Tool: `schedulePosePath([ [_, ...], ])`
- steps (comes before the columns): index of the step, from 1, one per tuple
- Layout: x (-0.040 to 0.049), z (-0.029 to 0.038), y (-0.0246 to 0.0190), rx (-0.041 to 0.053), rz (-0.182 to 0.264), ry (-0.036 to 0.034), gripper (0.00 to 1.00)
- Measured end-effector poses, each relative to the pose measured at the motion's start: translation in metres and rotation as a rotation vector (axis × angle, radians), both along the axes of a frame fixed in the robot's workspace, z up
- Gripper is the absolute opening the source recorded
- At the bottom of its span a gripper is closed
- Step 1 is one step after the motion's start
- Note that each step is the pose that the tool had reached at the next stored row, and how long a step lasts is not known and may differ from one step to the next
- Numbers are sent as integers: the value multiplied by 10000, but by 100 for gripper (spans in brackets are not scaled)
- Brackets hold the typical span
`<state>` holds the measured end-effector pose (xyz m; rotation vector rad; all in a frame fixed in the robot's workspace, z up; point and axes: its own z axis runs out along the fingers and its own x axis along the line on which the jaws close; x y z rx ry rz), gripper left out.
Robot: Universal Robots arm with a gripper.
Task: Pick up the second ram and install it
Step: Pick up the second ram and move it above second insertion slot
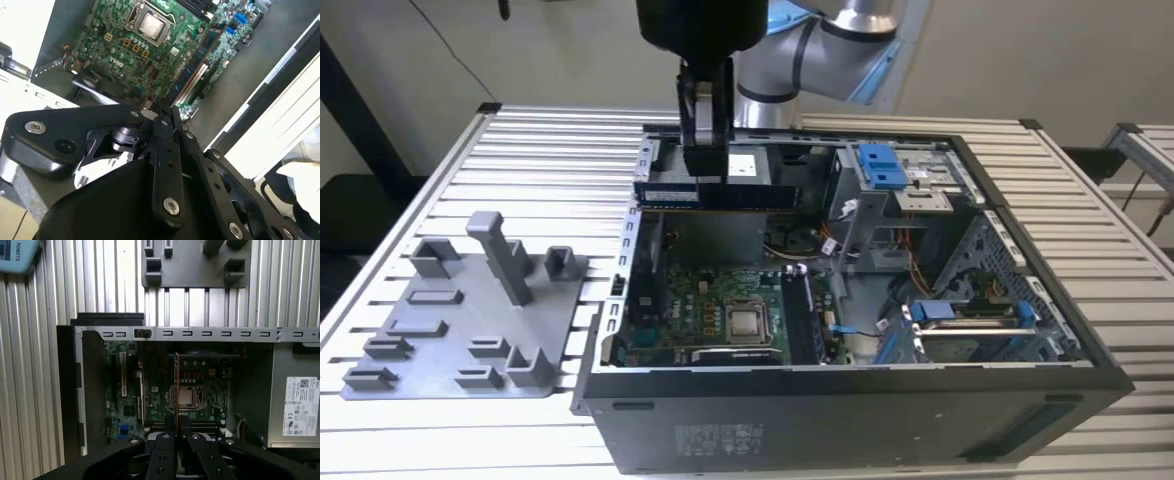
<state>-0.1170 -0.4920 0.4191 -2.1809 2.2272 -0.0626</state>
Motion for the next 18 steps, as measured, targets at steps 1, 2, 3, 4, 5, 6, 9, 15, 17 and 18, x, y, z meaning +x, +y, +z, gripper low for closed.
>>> schedulePosePath([
  [1,22,0,0,0,1,0,14],
  [2,43,1,0,-1,1,0,14],
  [3,64,0,0,0,1,0,14],
  [4,86,0,0,0,1,0,14],
  [5,107,0,0,-1,1,0,14],
  [6,128,0,0,-1,1,0,14],
  [9,196,-1,0,1,0,-1,14],
  [15,327,0,0,0,0,0,14],
  [17,371,0,0,0,0,0,14],
  [18,391,0,0,0,1,0,14],
])
